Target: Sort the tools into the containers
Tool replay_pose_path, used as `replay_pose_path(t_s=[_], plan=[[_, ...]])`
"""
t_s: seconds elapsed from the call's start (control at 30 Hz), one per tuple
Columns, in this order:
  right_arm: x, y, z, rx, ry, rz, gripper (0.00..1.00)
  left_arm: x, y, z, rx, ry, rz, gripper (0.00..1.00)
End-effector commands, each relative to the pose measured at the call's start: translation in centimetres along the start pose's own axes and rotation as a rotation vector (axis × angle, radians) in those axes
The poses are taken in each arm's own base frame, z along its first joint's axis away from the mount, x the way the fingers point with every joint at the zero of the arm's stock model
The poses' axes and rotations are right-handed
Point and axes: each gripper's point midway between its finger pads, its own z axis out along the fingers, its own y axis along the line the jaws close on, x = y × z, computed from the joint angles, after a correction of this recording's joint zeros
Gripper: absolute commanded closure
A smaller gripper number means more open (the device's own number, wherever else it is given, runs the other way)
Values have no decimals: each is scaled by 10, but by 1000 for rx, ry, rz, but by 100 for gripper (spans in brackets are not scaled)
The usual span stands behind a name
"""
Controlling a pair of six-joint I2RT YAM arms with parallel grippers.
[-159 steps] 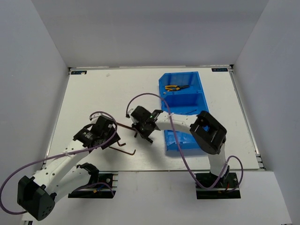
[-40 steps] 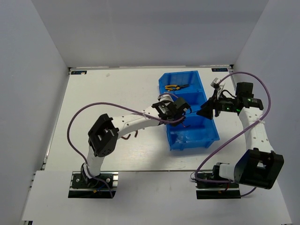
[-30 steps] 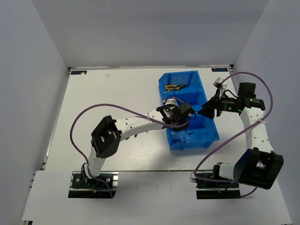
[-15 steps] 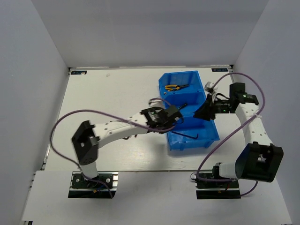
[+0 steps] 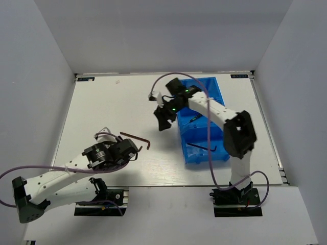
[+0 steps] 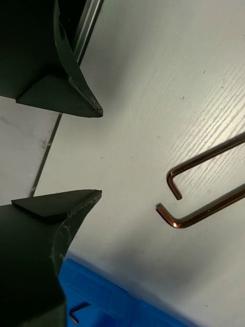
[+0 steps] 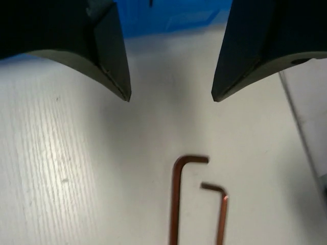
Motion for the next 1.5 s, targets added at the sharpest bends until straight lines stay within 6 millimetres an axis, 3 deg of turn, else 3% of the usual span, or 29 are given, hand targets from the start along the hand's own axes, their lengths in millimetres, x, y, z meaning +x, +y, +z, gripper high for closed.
replay_pose_path(t_s=[0.0, 0.1, 0.13, 0.17, 0.33, 0.43, 0.63, 0.77, 0.83, 0.9, 0.93, 0.97, 1.03, 1.1, 1.13, 1.17, 1.2, 1.23, 1.27, 1.3, 1.37, 1.43, 1.47], plan=[[-31, -3, 32, 114, 22, 50, 28, -10, 17, -8, -9, -18, -32, 31], [-32, -3, 80, 135, 88, -8, 28, -14, 24, -14, 26, -18, 17, 31], [-42, 4, 88, 136, 83, -36, 30, -16, 25, -17, 33, -18, 26, 31], [-33, -1, 106, 139, 112, -30, 30, -16, 29, -17, 22, -18, 44, 31], [-51, 4, 140, 244, 87, -128, 33, -21, 32, -24, 14, -18, 71, 31], [-44, -2, 160, 295, 112, -148, 34, -18, 33, -23, 6, -7, 99, 31], [-23, -12, 172, 313, 168, -157, 38, -17, 26, -24, 22, 1, 106, 31], [-5, -4, 176, 250, 209, -145, 42, -14, 22, -20, 22, 1, 115, 31], [10, 0, 176, 208, 241, -140, 52, -12, 19, -17, 11, 2, 123, 31], [33, 7, 174, 158, 288, -106, 75, -9, 14, -13, 16, 2, 119, 31], [32, 15, 168, 125, 287, -121, 84, -7, 15, -9, 7, 2, 125, 31], [47, 19, 168, 99, 316, -101, 100, -4, 14, -5, 0, 2, 131, 31], [44, 31, 155, 61, 311, -86, 100, -2, 13, 1, -10, -6, 137, 29], [41, 29, 138, 56, 301, -46, 100, 4, 12, 9, -10, -6, 122, 29], [20, 39, 120, 29, 245, -54, 100, 8, 12, 11, -10, 6, 106, 27], [10, 33, 107, 37, 211, -42, 100, 15, 20, 18, -35, 25, 90, 27], [-7, 37, 86, 19, 164, -34, 100, 21, 17, 23, -26, 38, 36, 27], [-28, 33, 62, 36, 104, -42, 100, 30, 27, 31, -46, 62, 14, 27], [-41, 25, 44, 51, 58, -42, 100, 36, 28, 35, -37, 75, -7, 27], [-53, 31, 22, 54, 25, -56, 100, 39, 21, 39, -4, 84, -51, 27], [-67, 47, -22, 9, -49, -82, 100, 50, 27, 49, -1, 106, -65, 27], [-58, 51, -45, -53, -64, -72, 100, 49, 24, 50, 2, 103, -77, 27], [-62, 63, -69, -50, -98, -143, 100, 50, 27, 54, -24, 93, -61, 27]])
